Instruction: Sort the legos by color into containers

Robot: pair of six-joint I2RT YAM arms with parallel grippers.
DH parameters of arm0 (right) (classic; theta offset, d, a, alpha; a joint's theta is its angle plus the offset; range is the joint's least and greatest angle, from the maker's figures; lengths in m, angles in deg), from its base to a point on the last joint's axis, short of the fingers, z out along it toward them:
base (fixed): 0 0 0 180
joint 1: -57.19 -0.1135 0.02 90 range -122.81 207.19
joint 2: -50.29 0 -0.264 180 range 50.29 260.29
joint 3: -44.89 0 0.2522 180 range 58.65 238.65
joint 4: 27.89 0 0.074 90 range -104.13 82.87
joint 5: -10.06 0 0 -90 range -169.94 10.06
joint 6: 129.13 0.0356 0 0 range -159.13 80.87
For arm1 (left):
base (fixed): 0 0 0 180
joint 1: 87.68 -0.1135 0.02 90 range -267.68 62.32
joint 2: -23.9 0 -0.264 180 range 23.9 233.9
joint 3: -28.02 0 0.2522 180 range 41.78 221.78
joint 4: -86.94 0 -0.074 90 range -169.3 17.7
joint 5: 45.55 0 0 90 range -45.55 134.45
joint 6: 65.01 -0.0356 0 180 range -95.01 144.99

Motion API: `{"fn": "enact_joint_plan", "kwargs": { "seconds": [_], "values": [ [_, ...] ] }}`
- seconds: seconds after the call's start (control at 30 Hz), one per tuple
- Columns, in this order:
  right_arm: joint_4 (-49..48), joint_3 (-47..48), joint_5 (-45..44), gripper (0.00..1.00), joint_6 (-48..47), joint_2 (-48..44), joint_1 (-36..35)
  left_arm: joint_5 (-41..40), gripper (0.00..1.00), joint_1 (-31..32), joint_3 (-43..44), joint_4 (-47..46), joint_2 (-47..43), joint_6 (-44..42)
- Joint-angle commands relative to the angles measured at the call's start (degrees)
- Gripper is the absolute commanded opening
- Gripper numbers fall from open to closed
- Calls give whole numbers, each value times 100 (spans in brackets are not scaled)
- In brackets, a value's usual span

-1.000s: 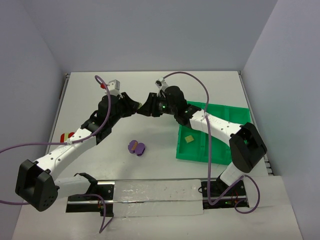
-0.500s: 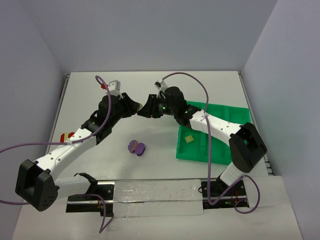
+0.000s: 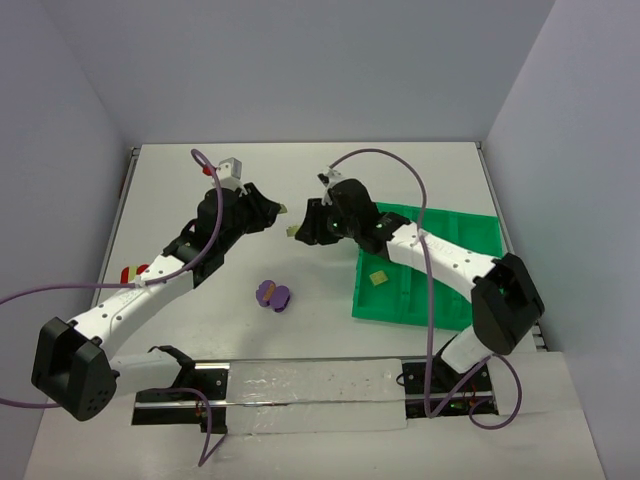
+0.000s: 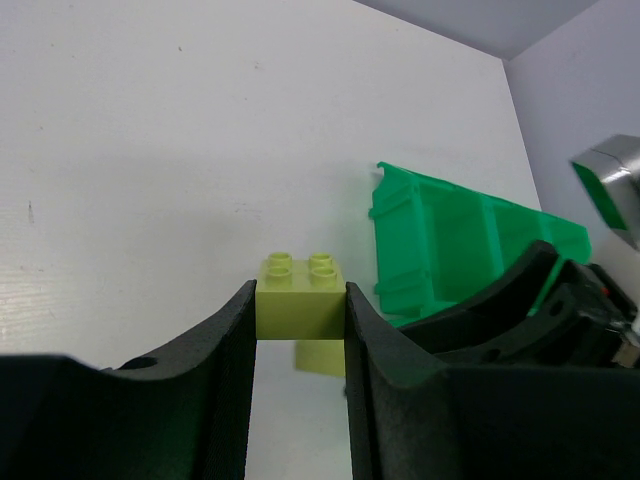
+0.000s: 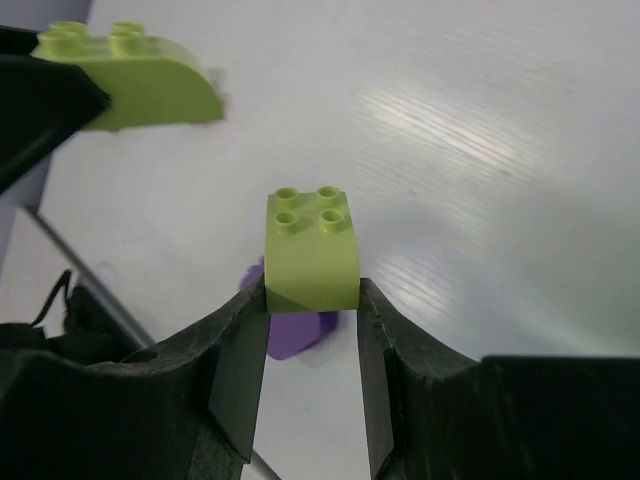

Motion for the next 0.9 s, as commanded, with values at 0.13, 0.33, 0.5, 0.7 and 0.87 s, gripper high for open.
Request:
{"fn": "enact_joint_plan", "kwargs": {
  "seconds": [0.13,0.33,0.5,0.7,0.87],
  "values": [
    [1776,-911,-2900,0,-233,-2138,139,-71,0,21,339,-80,41,-170],
    [2451,-1779,-3089,0,269,-3189,315,11,0,34,715,391,310,-363],
    [2318,-2113,-2807,0,362,-3213,415,289,0,103,973,583,474,-395],
    [1971,-2215,-2665,4,298,-2825,417,466,0,171,1017,645,470,-350],
    [1868,-2040,-2776,13,223,-2412,435,739,0,171,1235,841,593,-293]
  ]
}}
